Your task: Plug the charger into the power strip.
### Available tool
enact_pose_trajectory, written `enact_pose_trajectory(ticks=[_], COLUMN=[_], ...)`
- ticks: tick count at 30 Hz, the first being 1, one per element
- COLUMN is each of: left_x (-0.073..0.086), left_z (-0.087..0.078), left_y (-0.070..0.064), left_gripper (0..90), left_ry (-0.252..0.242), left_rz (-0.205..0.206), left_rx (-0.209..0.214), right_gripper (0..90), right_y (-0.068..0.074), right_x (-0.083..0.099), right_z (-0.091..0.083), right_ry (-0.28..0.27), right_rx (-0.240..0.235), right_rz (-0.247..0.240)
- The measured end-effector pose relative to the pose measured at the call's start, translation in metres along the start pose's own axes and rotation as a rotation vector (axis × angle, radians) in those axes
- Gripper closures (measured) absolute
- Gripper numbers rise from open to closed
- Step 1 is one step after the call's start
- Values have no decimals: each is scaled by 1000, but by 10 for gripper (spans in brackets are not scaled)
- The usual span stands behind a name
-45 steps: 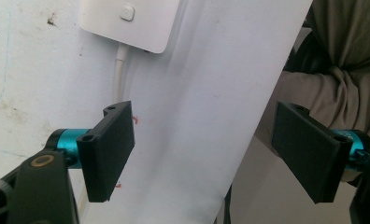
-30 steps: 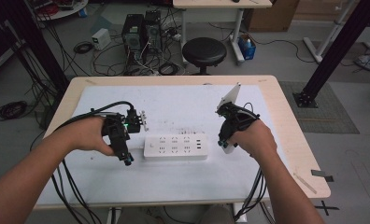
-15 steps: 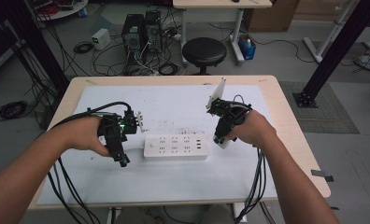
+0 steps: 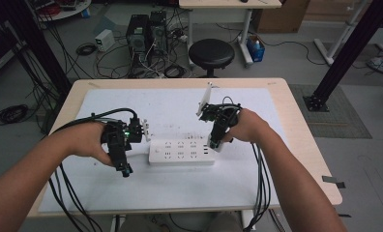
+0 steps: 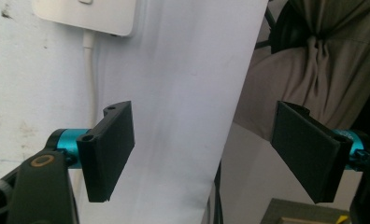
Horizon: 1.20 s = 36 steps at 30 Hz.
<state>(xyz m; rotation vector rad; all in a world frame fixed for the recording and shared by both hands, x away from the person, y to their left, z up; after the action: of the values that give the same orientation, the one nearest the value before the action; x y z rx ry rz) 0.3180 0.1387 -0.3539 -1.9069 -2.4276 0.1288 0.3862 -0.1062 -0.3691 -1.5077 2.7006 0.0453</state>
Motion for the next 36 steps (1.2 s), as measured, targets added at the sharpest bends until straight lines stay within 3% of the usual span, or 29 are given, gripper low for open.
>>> enact_pose_trajectory(ticks=[5, 7, 14, 18, 22, 36], left_x=[2, 3, 8, 9, 12, 17], left_z=[-3, -5, -5, -5, -6, -4], left_y=[-2, -1, -3, -4, -3, -1], left_gripper=[219, 219, 219, 219, 219, 219], left_ry=[-5, -8, -19, -29, -30, -36], left_rz=[2, -1, -15, -15, -19, -21], left_rx=[2, -7, -1, -1, 1, 4], right_gripper=[619, 620, 620, 620, 620, 620], right_y=[2, 4, 4, 4, 0, -7], right_x=[-20, -30, -49, -56, -62, -73], right_z=[7, 9, 24, 34, 42, 56], right_ry=[10, -12, 16, 40, 52, 81], right_rx=[47, 8, -3, -15, -21, -31], right_rz=[-98, -134, -224, -240, -291, -352])
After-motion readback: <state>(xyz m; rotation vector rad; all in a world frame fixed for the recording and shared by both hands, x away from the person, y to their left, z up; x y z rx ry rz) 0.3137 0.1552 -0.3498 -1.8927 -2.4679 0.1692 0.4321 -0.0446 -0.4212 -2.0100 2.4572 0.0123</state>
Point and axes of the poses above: each handheld gripper's, and its own axes: z roughly forward along the jaws, x roughly out of its underside, y roughly to its left, the point moved 8 cm from there along z, roughly forward along the jaws, and after that the axes turned 1 degree about y, right-handed, at the moved point
